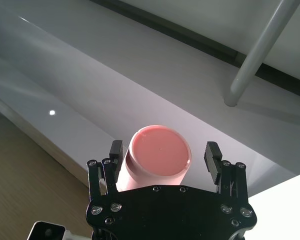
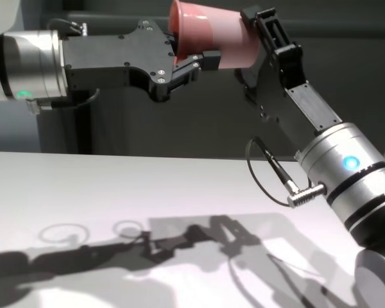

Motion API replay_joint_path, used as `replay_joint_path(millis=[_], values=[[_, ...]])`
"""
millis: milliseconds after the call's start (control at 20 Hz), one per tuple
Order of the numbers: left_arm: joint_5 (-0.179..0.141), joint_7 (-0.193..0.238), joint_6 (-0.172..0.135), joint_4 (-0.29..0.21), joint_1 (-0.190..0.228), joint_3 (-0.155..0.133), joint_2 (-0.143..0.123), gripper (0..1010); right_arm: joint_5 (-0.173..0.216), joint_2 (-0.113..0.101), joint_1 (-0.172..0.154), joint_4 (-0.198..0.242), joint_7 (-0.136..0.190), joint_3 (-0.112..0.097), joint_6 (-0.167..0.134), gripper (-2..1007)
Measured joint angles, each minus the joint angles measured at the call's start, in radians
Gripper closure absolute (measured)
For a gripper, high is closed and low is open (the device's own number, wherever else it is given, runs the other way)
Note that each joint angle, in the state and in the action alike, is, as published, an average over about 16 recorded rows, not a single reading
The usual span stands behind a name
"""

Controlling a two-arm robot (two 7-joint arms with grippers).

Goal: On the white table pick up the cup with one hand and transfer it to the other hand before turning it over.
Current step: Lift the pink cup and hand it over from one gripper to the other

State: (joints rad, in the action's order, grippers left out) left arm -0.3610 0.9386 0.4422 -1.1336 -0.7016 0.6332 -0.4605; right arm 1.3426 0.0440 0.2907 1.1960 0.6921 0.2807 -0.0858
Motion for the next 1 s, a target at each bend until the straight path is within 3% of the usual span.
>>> replay_joint_path(millis=[1000], values=[[0.0,0.0,0.0,0.0,0.0,0.0,0.0,972,0.058,0.004,0.057,-0.073,0.042,0.038,-0.001,5]])
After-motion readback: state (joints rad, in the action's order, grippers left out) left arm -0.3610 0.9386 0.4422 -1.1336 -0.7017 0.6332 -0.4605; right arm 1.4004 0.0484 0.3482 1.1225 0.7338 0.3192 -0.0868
